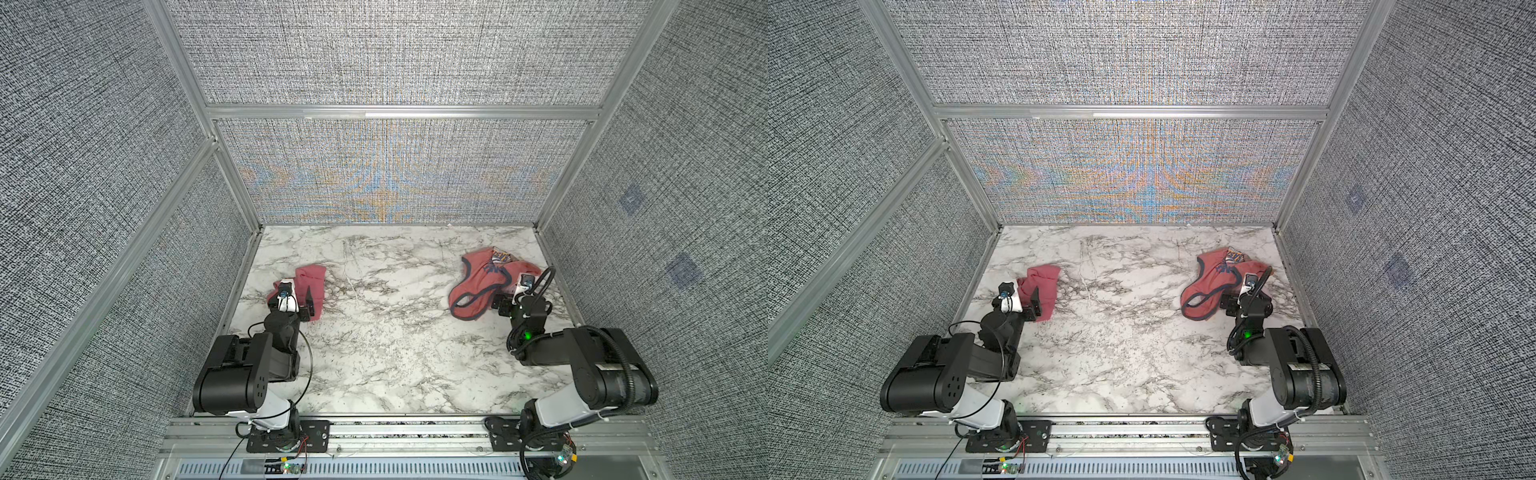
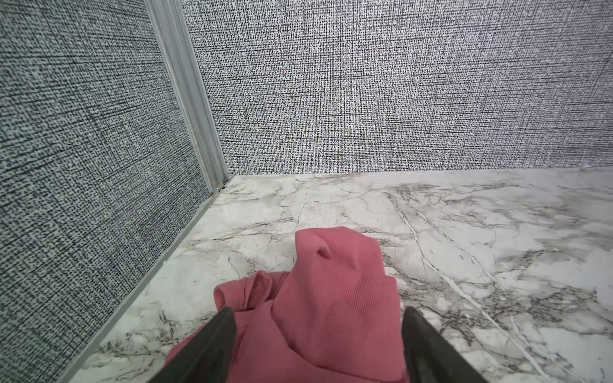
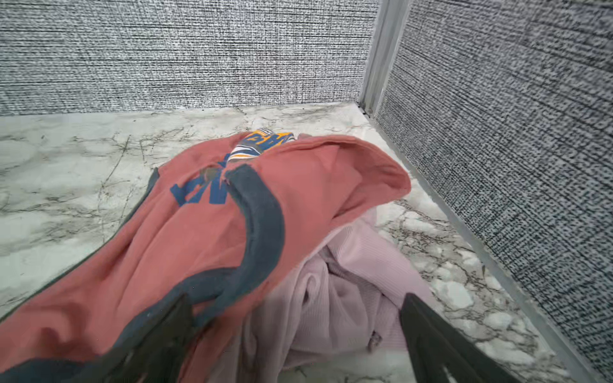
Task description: Pick out a specific cloth from the pile
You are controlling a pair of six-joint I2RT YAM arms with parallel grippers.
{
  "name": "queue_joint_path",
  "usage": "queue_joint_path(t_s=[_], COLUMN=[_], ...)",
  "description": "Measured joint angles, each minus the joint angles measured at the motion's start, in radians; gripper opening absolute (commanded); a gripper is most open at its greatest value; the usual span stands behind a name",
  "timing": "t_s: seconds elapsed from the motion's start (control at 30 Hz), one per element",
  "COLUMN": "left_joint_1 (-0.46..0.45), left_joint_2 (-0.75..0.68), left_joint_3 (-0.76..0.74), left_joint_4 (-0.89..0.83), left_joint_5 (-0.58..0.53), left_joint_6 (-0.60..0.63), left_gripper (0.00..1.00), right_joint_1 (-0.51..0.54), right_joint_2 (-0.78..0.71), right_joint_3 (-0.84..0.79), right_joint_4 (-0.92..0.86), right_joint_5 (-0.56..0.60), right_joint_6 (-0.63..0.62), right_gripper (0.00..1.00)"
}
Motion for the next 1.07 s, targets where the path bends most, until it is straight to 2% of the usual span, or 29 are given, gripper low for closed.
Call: queue_joint_path(t_s=[0.07, 0.17, 1.07], left_joint_1=[0.000, 0.000, 0.000], left_joint_2=[0.000, 0.000, 0.002], left_joint_3=[0.000, 0.000, 0.005], left_joint_4=[-0.002, -0.003, -0.004], left_joint_5=[0.008, 0.011, 0.017], left_joint_6=[0.000, 0.000, 0.003], left_gripper=[0.96, 0.99, 0.99], right_joint_1=[-0.007, -0.014, -0.014], right_joint_2=[0.000, 0.000, 0.000], right_joint_3=[0.003, 0.004, 0.004], right_joint_4=[-0.004, -0.012, -0.018], right_joint_5=[-0.024, -0.036, -0.057], right_joint_6=[0.003, 0.007, 0.007], right_gripper=[0.99, 0.99, 0.99])
